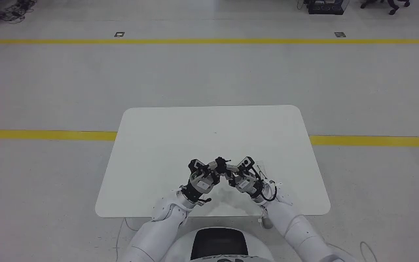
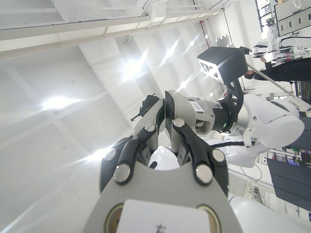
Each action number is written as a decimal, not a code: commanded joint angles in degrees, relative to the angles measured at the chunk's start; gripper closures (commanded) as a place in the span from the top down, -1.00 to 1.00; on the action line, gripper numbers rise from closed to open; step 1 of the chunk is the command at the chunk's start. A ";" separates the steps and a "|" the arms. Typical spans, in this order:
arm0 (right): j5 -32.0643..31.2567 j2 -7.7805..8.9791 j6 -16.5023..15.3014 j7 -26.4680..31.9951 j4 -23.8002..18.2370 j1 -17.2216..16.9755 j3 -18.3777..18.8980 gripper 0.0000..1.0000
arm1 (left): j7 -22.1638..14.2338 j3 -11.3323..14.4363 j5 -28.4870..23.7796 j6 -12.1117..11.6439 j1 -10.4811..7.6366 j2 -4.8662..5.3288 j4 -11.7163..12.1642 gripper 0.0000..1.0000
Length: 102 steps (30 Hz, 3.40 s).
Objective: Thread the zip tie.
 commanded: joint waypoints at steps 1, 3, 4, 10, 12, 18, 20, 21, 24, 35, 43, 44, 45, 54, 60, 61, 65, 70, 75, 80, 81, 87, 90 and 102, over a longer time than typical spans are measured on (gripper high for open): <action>-0.09 0.00 0.00 -0.05 -0.02 -0.02 0.05 -1.00 | 0.00 0.00 0.00 0.00 0.00 0.00 0.00 -1.00; -0.24 0.00 0.03 -0.12 -0.04 -0.02 0.09 -1.00 | 0.00 0.00 0.00 0.00 0.00 0.00 0.00 -1.00; -0.31 -0.01 0.04 -0.16 -0.04 -0.03 0.09 -1.00 | 0.00 0.00 0.00 0.00 0.00 0.00 0.00 -1.00; -0.60 -0.04 0.15 -0.32 -0.04 -0.08 0.15 -1.00 | 0.00 0.00 0.00 0.00 0.00 0.00 0.00 -1.00; -0.67 -0.05 0.14 -0.32 -0.01 -0.11 0.17 -1.00 | 0.00 0.00 0.00 0.00 0.00 0.00 0.00 -1.00; -0.90 -0.11 0.13 -0.39 0.10 -0.16 0.17 -1.00 | 0.00 0.00 0.00 0.00 0.00 0.00 0.00 -1.00; -0.99 -0.14 0.14 -0.43 0.14 -0.15 0.16 -1.00 | 0.00 0.00 0.00 0.00 0.00 0.00 0.00 -1.00; -1.04 -0.15 0.14 -0.46 0.17 -0.13 0.16 -1.00 | 0.00 0.00 0.00 0.00 0.00 0.00 0.00 -1.00; -1.18 -0.17 0.15 -0.54 0.26 -0.10 0.17 -1.00 | 0.00 0.00 0.00 0.00 0.00 0.00 0.00 -1.00; -1.62 -0.26 0.22 -0.84 0.61 0.05 0.21 -1.00 | 0.00 0.00 0.00 0.00 0.00 0.00 0.00 -1.00; -1.98 -0.31 0.19 -0.97 0.79 0.09 0.23 -1.00 | 0.00 0.00 0.00 0.00 0.00 0.00 0.00 -1.00; -2.04 -0.31 0.17 -0.99 0.81 0.09 0.24 -1.00 | 0.00 0.00 0.00 0.00 0.00 0.00 0.00 -1.00; -2.09 -0.32 0.15 -1.03 0.82 0.09 0.25 -1.00 | 0.00 0.00 0.00 0.00 0.00 0.00 0.00 -1.00; -2.58 -0.32 0.08 -1.32 0.89 0.09 0.33 -1.00 | 0.00 0.00 0.00 0.00 0.00 0.00 0.00 -1.00; -3.17 -0.32 -0.01 -1.76 0.96 0.19 0.32 -1.00 | 0.00 0.00 0.00 0.00 0.00 0.00 0.00 -1.00; -3.26 -0.32 -0.01 -1.81 0.97 0.21 0.31 -1.00 | 0.00 0.00 0.00 0.00 0.00 0.00 0.00 -1.00; -3.74 -0.34 -0.08 -2.12 0.99 0.28 0.19 -1.00 | 0.00 0.00 0.00 0.00 0.00 0.00 0.00 -1.00; -4.07 -0.40 -0.07 -2.41 1.09 0.34 0.05 -1.00 | 0.00 0.00 0.00 0.00 0.00 0.00 0.00 -1.00; -4.38 -0.42 -0.23 -2.58 1.15 0.39 0.03 -1.00 | 0.00 0.00 0.00 0.00 0.00 0.00 0.00 -1.00; -4.60 -0.40 -0.57 -2.88 1.49 0.41 0.13 -1.00 | 0.00 0.00 0.00 0.00 0.00 0.00 0.00 -1.00; -4.70 -0.40 -0.69 -3.00 1.57 0.43 0.16 -1.00 | 0.00 0.00 0.00 0.00 0.00 0.00 0.00 -1.00; -7.29 -0.19 -3.50 -6.15 2.72 0.47 0.34 -0.52 | 0.00 0.00 0.00 0.00 0.00 0.00 0.00 -1.00; -6.74 0.09 -5.02 -7.06 2.77 0.20 1.55 1.00 | 0.00 0.00 0.00 0.00 0.00 0.00 0.00 -1.00; -5.15 0.76 -6.23 -5.65 1.10 -0.32 3.89 1.00 | 0.00 0.00 0.00 0.00 0.00 0.00 0.00 -1.00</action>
